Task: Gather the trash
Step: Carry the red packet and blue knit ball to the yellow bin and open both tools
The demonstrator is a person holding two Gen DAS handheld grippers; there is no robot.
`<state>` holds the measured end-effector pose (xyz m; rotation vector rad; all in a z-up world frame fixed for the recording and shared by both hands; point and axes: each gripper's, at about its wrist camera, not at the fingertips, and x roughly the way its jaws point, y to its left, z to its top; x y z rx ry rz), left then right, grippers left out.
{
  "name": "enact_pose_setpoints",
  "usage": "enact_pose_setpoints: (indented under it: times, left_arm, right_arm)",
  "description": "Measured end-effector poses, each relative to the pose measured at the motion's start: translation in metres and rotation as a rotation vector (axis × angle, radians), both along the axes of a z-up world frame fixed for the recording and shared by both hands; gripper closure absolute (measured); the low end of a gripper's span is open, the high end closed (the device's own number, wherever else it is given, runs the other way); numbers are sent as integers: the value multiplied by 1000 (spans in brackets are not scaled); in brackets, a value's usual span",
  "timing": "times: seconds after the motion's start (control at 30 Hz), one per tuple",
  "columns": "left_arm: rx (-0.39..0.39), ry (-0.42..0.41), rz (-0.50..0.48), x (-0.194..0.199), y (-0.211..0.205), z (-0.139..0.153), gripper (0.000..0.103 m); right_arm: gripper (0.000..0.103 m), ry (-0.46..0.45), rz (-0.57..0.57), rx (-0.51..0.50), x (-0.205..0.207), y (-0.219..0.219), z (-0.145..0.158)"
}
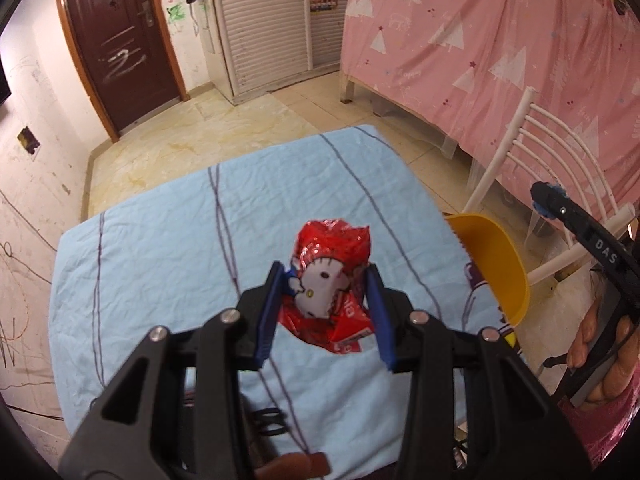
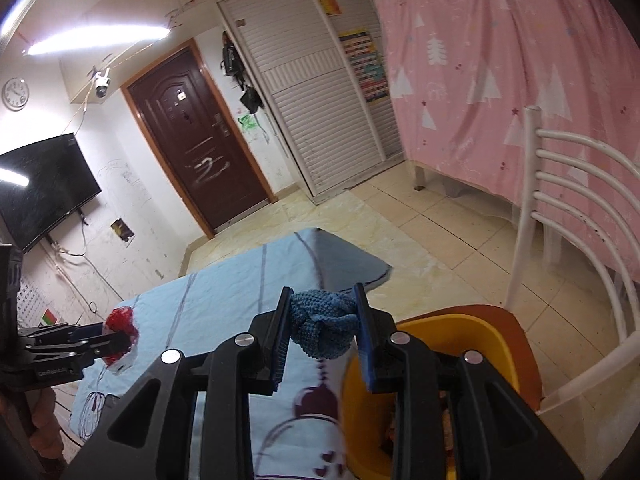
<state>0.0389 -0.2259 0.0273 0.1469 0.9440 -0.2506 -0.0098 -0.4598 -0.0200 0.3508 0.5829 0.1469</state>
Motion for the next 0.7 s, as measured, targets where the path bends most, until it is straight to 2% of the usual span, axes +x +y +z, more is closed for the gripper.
enact_pose_setpoints:
  times: [0.33,0.5,0.67,0.7]
  left_arm:
    - [-8,3,-78,6,-64,5,64]
    - [-25,41,-115,18,-96,-4,64]
    - [-24,74,-124,29,-124,-16,64]
    - [-25,79,-125,31,-128,-19,64]
  right_arm:
    - [80,85,-17,57,8,-37,-45]
    - [76,122,-15,75,12,-46,-62]
    - [57,134,-6,107,15,-57,-70]
    - [56,133,-7,111,15,-59,-71]
